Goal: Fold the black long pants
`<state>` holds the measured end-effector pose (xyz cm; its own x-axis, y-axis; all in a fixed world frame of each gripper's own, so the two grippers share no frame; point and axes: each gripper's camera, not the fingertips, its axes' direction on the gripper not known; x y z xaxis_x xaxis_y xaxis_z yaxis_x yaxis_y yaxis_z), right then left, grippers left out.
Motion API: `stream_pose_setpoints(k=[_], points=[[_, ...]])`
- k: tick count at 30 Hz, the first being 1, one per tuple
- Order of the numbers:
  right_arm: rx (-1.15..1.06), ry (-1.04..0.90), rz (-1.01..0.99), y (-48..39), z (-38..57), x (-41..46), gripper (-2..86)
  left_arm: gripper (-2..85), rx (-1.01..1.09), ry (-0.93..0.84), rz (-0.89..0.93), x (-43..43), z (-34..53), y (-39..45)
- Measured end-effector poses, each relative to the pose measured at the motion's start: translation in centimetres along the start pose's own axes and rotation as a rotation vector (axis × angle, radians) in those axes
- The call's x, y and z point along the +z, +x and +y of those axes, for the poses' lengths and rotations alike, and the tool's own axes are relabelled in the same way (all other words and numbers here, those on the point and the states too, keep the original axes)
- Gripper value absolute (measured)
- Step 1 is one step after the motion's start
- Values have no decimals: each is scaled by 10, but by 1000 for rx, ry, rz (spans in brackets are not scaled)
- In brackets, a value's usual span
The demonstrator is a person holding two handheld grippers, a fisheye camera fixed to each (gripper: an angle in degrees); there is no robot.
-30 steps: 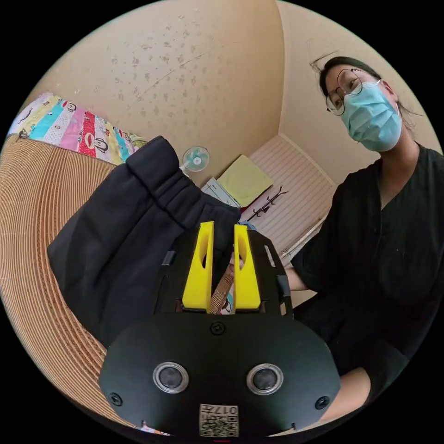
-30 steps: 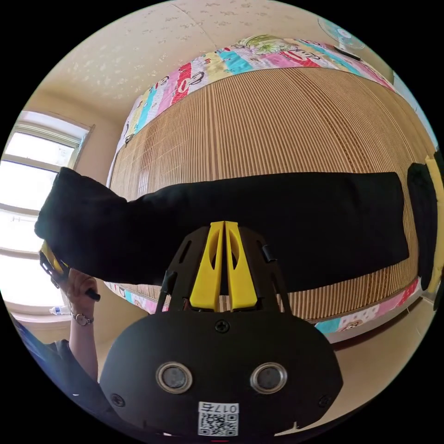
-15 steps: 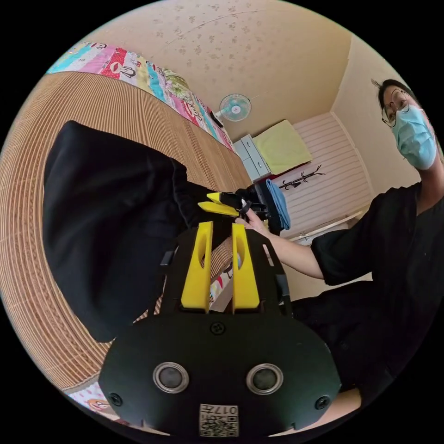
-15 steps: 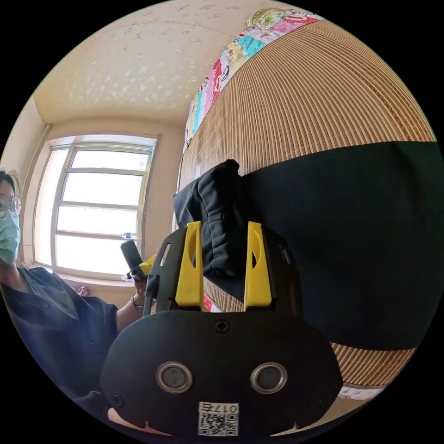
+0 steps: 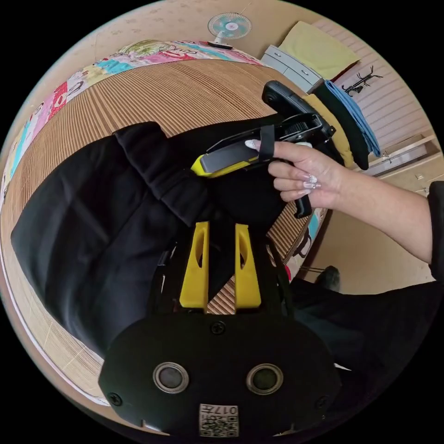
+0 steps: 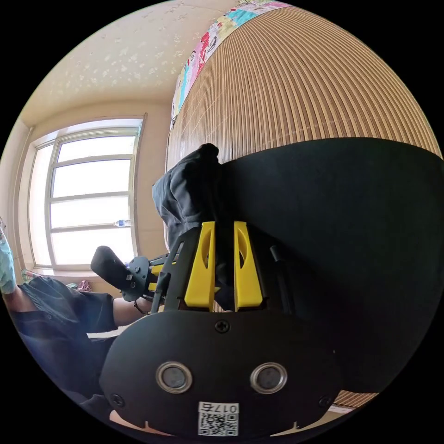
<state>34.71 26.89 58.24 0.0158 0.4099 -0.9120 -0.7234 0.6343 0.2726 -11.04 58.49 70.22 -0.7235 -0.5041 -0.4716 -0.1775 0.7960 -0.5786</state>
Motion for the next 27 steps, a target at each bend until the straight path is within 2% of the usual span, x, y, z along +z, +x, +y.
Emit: stream_pose_setpoints(k=[3,6,9,11,14,16,18,21,23,25,27], points=[[-39,-4,17,-8,5,-8,39,32,35,-30,12,6,-11,-9],[-45,1,3,-14,13,-18,33,0,-85,-4,186,1,-12,-37],[-31,44,-97,-18,24,-33,31,-5,-189,152,399,-26,5,-71],[-29,69,-144,-23,33,-42,31,-6,-229,355,544,-64,24,-95],[-49,101,-160,-33,55,-55,31,-8,-277,577,593,-113,43,-123],[-66,132,-142,-29,77,-59,33,-8,-270,610,533,-128,41,-132],[-9,130,-106,-9,93,-54,34,-7,-220,565,488,-122,28,-134],[87,21,46,28,109,-34,38,0,-204,458,504,-74,-1,-126],[70,47,-2,35,114,-37,43,17,-125,219,522,-8,-25,-101],[87,50,-26,38,115,-46,57,31,-106,80,555,33,-28,-86],[85,101,-12,37,119,-60,68,39,-111,77,564,44,-19,-84]])
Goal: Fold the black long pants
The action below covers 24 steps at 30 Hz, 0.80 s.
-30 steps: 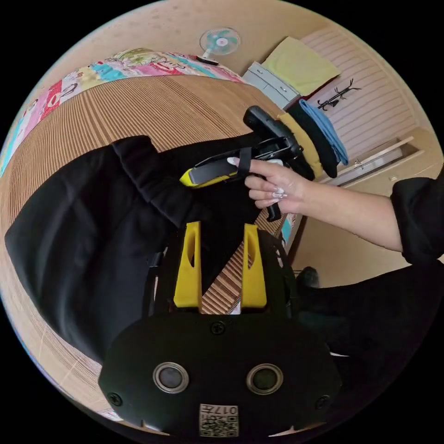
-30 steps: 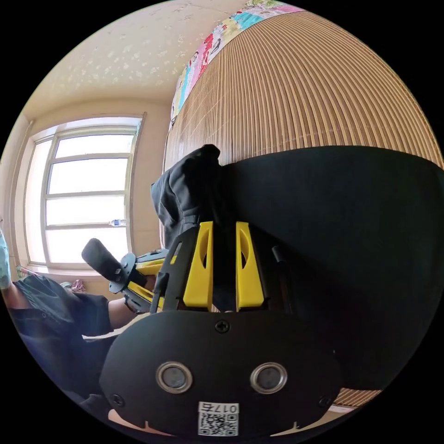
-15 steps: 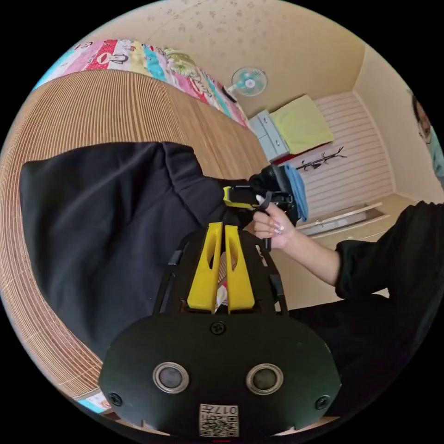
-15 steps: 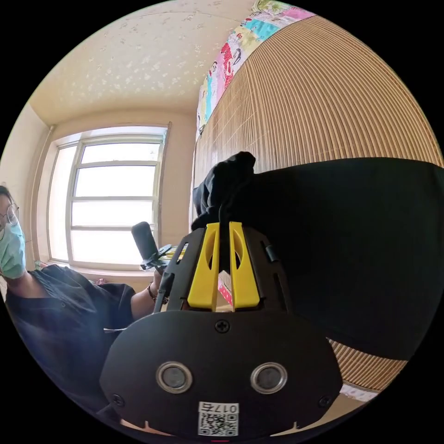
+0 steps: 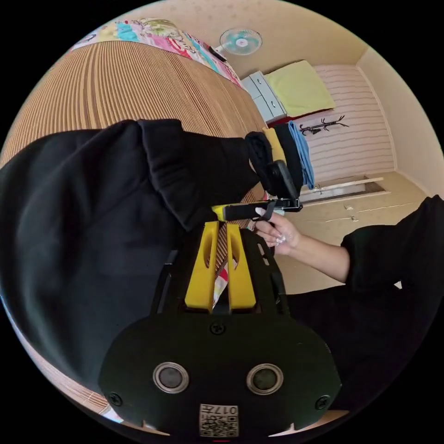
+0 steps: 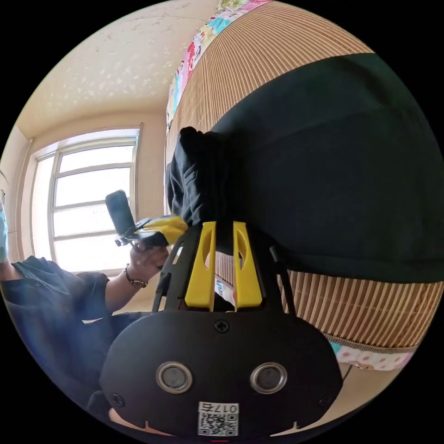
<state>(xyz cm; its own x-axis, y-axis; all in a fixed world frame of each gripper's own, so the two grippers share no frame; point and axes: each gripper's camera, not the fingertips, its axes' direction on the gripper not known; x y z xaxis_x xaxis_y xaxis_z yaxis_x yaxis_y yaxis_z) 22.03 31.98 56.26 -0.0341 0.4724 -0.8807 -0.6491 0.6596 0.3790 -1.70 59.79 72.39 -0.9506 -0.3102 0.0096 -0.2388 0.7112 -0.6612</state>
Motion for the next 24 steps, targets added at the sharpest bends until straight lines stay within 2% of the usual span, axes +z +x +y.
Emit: stream_pose_setpoints(k=[2,4,8,11,12,16,20,21,24], points=[[42,28,-23,5,-1,-13,81,53,-37,105,20,-23,18,-4],[-31,54,-51,-7,-8,-27,102,69,-55,180,30,-47,34,-3],[-127,47,-25,-35,-39,-19,155,95,-110,293,-120,-103,64,-6],[-162,40,-55,-47,-71,6,178,113,-91,417,-118,-128,80,-25],[-154,4,-45,-48,-85,19,178,114,-105,402,-134,-127,81,-32],[-192,-120,-47,-65,-112,39,129,112,-170,117,-240,-85,89,-84],[-273,-97,-25,-82,-107,27,89,91,-174,188,-220,-111,109,-101],[-235,-95,10,-74,-106,28,86,95,-181,198,-213,-116,112,-103],[-159,-84,-76,-61,-107,24,92,115,-220,249,-166,-136,128,-112]])
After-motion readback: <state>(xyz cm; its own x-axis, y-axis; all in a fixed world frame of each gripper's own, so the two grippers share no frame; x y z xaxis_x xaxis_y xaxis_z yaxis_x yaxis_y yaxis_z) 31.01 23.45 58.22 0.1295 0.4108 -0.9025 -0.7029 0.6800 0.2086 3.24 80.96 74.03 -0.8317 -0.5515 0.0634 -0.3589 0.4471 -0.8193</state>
